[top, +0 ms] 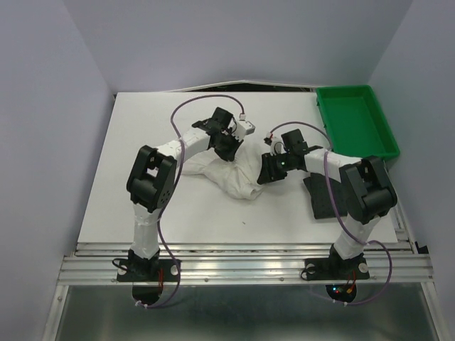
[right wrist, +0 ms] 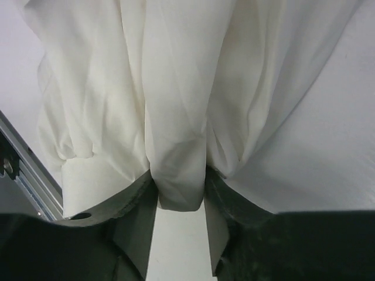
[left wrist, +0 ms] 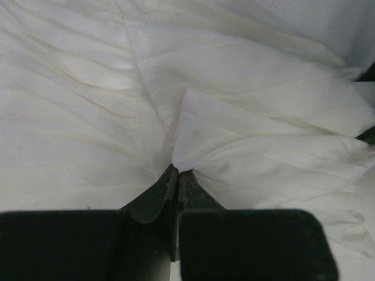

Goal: Fold and stack the skirts

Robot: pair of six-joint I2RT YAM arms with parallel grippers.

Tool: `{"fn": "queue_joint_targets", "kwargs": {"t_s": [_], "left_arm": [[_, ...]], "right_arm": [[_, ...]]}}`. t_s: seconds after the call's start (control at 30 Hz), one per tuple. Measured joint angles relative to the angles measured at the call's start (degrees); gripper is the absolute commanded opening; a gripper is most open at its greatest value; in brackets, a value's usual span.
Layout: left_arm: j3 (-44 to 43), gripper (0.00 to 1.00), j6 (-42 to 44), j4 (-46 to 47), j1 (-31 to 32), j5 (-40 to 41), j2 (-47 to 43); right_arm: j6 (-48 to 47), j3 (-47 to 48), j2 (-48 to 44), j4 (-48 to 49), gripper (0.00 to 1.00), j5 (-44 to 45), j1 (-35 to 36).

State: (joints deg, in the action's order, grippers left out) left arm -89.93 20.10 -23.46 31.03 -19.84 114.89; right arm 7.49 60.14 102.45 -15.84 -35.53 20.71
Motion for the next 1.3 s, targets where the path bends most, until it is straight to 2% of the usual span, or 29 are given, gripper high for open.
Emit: {"fn": "queue_joint_targets", "kwargs": {"t_s": [0.03, 0.13, 0.2, 0.27, 0.3, 0.33, 0.4, 0.43, 0.47, 0.5, 0.6, 0.73, 0.87, 0.93, 1.0, 1.17, 1.3], "left_arm": [[0.02, 0.26, 0.22, 0.07, 0.0, 0.04, 1.07], [1.4, 0.36, 0.63, 0.42, 0.0, 0.35, 2.73], [1.97, 0.41, 0.96, 0.7, 0.0, 0.46, 2.62], [2.54, 0.53, 1.6, 1.01, -0.04, 0.92, 1.86], [2.99, 0.57, 2.01, 1.07, -0.02, 1.14, 0.87], [3.34, 0.7, 2.4, 0.85, -0.04, 1.64, -0.31], [3.72, 0.81, 3.72, 0.94, -0.31, 2.58, -4.07], [4.07, 0.93, 4.61, 1.01, -0.55, 3.04, -6.73], [4.68, 0.97, 5.53, 1.07, -0.79, 3.58, -10.21], [5.29, 0.99, 6.47, 1.42, -0.74, 4.02, -12.7], [10.4, 0.99, 9.92, 3.67, -0.55, 6.86, -29.29], [17.51, 0.99, 10.84, 5.86, 0.74, 8.02, -43.71], [22.14, 0.99, 12.09, 3.43, 1.84, 6.34, -48.02], [25.59, 0.99, 12.39, 4.46, 4.11, 9.27, -48.09], [31.1, 0.99, 12.85, 6.91, 9.14, 15.43, -47.67], [45.66, 0.99, 13.79, 9.9, 29.38, 28.41, -47.98], [48.24, 0.99, 14.12, 12.24, 38.4, 35.45, -45.79]], "right_arm": [[0.22, -0.42, 0.0, -0.02, 0.31, -0.11, 0.0], [0.63, -1.92, -0.02, 0.11, 0.18, -0.61, 0.0], [1.64, -3.3, -0.22, 0.28, 0.13, -1.36, 0.0], [3.28, -5.2, -0.68, 0.85, 0.13, -2.73, 0.02], [3.74, -5.81, -0.87, 0.96, 0.15, -3.34, 0.11], [4.55, -6.43, -1.14, 1.11, 0.18, -3.91, 0.26], [6.43, -7.67, -2.01, 1.68, 0.43, -5.07, 0.81], [7.78, -8.17, -2.58, 1.88, 0.6, -5.73, 1.36], [8.79, -8.55, -3.1, 2.1, 0.63, -6.43, 1.97], [9.16, -8.55, -3.5, 2.14, 0.66, -7.54, 2.43], [9.2, -7.89, -4.63, 0.92, 0.69, -8.04, 3.08], [7.19, -5.49, -8.59, -4.63, 0.74, -6.58, 0.13], [1.7, -0.87, -12.72, -9.25, 0.81, -2.27, -4.28], [-1.36, 2.23, -13.31, -9.86, 0.83, -1.09, -4.61], [-2.78, 4.5, -12.98, -9.88, 0.81, -1.95, -4.46], [-3.17, 9.68, -8.85, -8.83, 0.69, -6.62, -3.48], [-2.54, 12.92, -3.76, -5.81, 0.64, -10.49, -0.92]]}}
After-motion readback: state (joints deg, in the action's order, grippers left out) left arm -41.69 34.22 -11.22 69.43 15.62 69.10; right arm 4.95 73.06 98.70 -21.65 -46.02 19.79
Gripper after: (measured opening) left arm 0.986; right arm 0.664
